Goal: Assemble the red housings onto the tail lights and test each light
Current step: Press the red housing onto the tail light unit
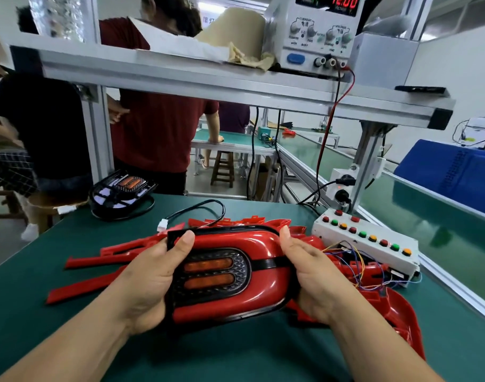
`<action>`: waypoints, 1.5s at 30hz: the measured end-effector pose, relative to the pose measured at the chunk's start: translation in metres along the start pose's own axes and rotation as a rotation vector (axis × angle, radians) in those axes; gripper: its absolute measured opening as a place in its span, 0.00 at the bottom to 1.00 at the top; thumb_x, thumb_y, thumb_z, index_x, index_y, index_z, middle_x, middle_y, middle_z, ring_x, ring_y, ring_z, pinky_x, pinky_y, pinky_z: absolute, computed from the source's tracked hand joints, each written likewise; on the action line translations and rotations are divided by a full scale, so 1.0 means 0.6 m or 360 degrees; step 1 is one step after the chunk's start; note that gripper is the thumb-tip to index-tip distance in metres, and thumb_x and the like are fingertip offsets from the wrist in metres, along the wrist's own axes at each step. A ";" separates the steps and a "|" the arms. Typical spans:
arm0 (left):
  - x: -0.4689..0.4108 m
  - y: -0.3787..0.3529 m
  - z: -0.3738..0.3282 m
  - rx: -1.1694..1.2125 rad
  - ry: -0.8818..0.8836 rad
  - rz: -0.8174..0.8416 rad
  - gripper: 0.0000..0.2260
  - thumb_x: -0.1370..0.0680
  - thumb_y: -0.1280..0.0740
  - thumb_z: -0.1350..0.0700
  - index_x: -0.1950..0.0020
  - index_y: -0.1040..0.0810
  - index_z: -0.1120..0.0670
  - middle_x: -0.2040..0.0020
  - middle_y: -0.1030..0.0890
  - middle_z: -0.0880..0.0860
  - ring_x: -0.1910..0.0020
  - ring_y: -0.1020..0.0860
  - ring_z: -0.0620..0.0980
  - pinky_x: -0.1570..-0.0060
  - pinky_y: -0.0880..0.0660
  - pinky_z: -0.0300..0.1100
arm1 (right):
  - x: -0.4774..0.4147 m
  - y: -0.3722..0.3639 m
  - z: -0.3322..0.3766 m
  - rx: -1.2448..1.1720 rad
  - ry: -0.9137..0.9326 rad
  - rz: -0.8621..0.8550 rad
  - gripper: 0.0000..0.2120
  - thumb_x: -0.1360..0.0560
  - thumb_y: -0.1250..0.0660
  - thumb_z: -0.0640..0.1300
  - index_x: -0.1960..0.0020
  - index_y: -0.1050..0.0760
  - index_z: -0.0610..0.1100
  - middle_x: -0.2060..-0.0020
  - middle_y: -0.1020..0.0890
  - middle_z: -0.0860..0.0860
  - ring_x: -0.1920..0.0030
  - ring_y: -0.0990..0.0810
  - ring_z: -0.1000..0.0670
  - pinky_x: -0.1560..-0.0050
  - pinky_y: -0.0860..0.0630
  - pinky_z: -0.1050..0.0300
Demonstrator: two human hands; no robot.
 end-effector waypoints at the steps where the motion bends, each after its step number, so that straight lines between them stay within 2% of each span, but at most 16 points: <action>1: 0.000 0.002 0.000 -0.0002 0.0001 -0.0003 0.16 0.25 0.36 0.45 0.47 0.16 0.53 0.46 0.17 0.64 0.50 0.17 0.65 0.59 0.19 0.57 | -0.001 -0.001 -0.001 -0.0015 0.0004 0.0009 0.31 0.32 0.32 0.59 0.44 0.22 0.34 0.49 0.16 0.37 0.51 0.18 0.38 0.46 0.22 0.40; 7: 0.002 0.002 0.001 0.0028 0.0082 0.0056 0.20 0.26 0.36 0.42 0.45 0.16 0.54 0.45 0.17 0.63 0.48 0.17 0.64 0.57 0.19 0.58 | -0.002 -0.006 -0.009 -0.0079 -0.0094 0.0102 0.25 0.28 0.36 0.60 0.46 0.17 0.40 0.48 0.16 0.40 0.50 0.16 0.42 0.51 0.17 0.47; 11: 0.002 0.001 -0.001 0.0016 0.0058 0.0047 0.17 0.25 0.36 0.44 0.47 0.15 0.54 0.46 0.17 0.64 0.50 0.17 0.65 0.59 0.19 0.57 | -0.004 0.001 -0.006 -0.0089 -0.0029 -0.0017 0.23 0.31 0.32 0.54 0.45 0.21 0.36 0.51 0.16 0.38 0.55 0.16 0.40 0.50 0.19 0.43; 16: 0.003 0.001 -0.002 -0.0011 -0.0018 -0.0007 0.15 0.27 0.34 0.46 0.47 0.16 0.53 0.47 0.16 0.64 0.52 0.16 0.66 0.61 0.19 0.58 | -0.003 -0.005 -0.005 -0.0062 0.0081 -0.0050 0.15 0.29 0.33 0.52 0.51 0.21 0.41 0.59 0.14 0.44 0.61 0.16 0.46 0.55 0.18 0.49; 19: -0.002 0.006 0.001 -0.0031 -0.0077 -0.0104 0.16 0.28 0.33 0.45 0.44 0.18 0.52 0.49 0.16 0.65 0.54 0.16 0.67 0.62 0.19 0.58 | -0.007 -0.006 -0.005 0.0059 0.0156 -0.0146 0.15 0.27 0.34 0.52 0.49 0.22 0.42 0.57 0.14 0.46 0.56 0.17 0.46 0.46 0.20 0.44; 21: -0.002 0.004 0.005 -0.0020 -0.0077 -0.0139 0.17 0.29 0.32 0.46 0.44 0.18 0.52 0.50 0.16 0.66 0.55 0.17 0.68 0.63 0.19 0.58 | -0.005 -0.003 -0.006 0.0089 0.0176 -0.0190 0.14 0.26 0.34 0.53 0.49 0.21 0.42 0.56 0.15 0.44 0.55 0.17 0.44 0.44 0.21 0.42; 24: -0.002 -0.002 -0.004 0.0004 -0.0117 -0.0115 0.15 0.29 0.32 0.47 0.46 0.17 0.51 0.50 0.16 0.66 0.54 0.16 0.67 0.63 0.19 0.55 | 0.001 0.002 -0.002 0.0050 0.0133 -0.0159 0.21 0.31 0.33 0.56 0.47 0.20 0.41 0.53 0.15 0.41 0.56 0.17 0.43 0.46 0.21 0.42; 28: -0.004 -0.004 -0.007 -0.0066 -0.0139 -0.0030 0.16 0.26 0.33 0.46 0.42 0.19 0.52 0.48 0.16 0.64 0.50 0.16 0.65 0.60 0.18 0.55 | -0.002 0.002 -0.002 0.0058 0.0006 -0.0016 0.28 0.30 0.36 0.61 0.42 0.21 0.40 0.49 0.16 0.39 0.49 0.16 0.38 0.44 0.21 0.40; 32: -0.001 -0.007 -0.008 -0.0128 -0.0142 0.0022 0.20 0.27 0.32 0.47 0.37 0.24 0.52 0.46 0.16 0.63 0.48 0.17 0.64 0.54 0.18 0.58 | -0.002 0.000 -0.010 -0.0015 -0.0003 -0.0014 0.23 0.29 0.31 0.53 0.39 0.24 0.41 0.49 0.15 0.41 0.52 0.16 0.41 0.52 0.17 0.45; 34: 0.002 -0.009 -0.010 -0.0151 -0.0151 0.0047 0.22 0.28 0.31 0.46 0.36 0.24 0.52 0.46 0.16 0.62 0.47 0.17 0.63 0.52 0.19 0.58 | -0.003 0.000 -0.011 -0.0032 -0.0007 -0.0013 0.22 0.29 0.30 0.52 0.39 0.24 0.42 0.49 0.15 0.41 0.52 0.15 0.40 0.53 0.17 0.45; 40: 0.005 -0.007 -0.012 -0.0174 -0.0169 0.0049 0.20 0.26 0.32 0.47 0.36 0.24 0.52 0.45 0.16 0.61 0.46 0.17 0.62 0.48 0.20 0.59 | -0.006 0.001 -0.015 -0.0044 -0.0008 0.0045 0.26 0.32 0.28 0.54 0.38 0.24 0.42 0.47 0.16 0.40 0.48 0.16 0.37 0.50 0.19 0.44; 43: 0.005 -0.007 -0.012 -0.0180 -0.0180 0.0053 0.19 0.25 0.33 0.48 0.36 0.25 0.53 0.45 0.16 0.61 0.47 0.17 0.62 0.50 0.19 0.57 | -0.007 0.001 -0.016 -0.0061 0.0025 0.0047 0.24 0.31 0.28 0.52 0.39 0.23 0.41 0.47 0.16 0.39 0.49 0.16 0.37 0.49 0.19 0.43; 45: 0.005 -0.006 -0.010 -0.0167 -0.0175 0.0065 0.20 0.26 0.33 0.48 0.36 0.25 0.53 0.45 0.16 0.62 0.47 0.17 0.62 0.50 0.19 0.58 | -0.008 0.000 -0.014 -0.0080 0.0049 0.0047 0.22 0.31 0.28 0.51 0.41 0.21 0.41 0.49 0.16 0.38 0.51 0.16 0.38 0.51 0.18 0.44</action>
Point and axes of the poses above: each hand's wrist, its own x-axis away from the middle knuckle, its own y-axis out of the back of the hand, z = x × y, the point moved 8 cm from there along -x, towards the middle knuckle
